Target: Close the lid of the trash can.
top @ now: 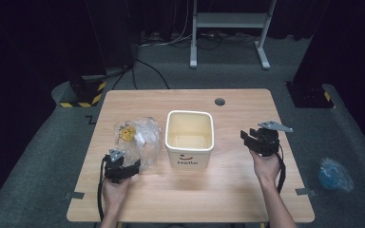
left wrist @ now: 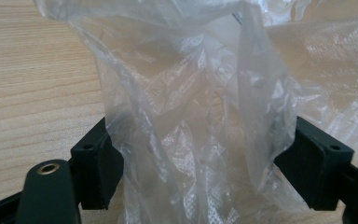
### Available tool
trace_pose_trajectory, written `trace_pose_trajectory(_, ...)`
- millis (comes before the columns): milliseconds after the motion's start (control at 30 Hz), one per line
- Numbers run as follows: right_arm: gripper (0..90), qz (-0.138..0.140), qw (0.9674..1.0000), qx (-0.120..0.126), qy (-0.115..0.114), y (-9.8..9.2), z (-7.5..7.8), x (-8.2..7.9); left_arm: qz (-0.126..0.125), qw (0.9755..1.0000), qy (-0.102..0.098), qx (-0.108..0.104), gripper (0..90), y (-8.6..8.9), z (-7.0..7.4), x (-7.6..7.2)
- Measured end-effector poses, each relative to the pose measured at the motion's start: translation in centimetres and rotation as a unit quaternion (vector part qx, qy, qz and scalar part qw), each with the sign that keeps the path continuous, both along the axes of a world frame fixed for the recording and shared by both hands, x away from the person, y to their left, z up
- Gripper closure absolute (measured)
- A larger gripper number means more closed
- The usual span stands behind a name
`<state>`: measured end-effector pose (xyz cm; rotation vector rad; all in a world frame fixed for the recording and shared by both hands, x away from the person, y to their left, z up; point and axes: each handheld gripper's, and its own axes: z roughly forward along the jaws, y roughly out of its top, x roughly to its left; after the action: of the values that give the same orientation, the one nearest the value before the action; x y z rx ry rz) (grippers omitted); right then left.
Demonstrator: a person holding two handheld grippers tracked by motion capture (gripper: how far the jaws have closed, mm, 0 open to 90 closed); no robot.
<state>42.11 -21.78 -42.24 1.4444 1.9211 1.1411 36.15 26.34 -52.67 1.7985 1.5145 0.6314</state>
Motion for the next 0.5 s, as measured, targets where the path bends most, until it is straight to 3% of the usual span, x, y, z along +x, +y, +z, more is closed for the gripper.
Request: trace_pose_trajectory(500,57.6,-0.006,0.9999,0.008,0.005,-0.6,-1.2,-1.1,0.000,1.0000,0.000,0.000,22.5,0.0,0.0,0.0)
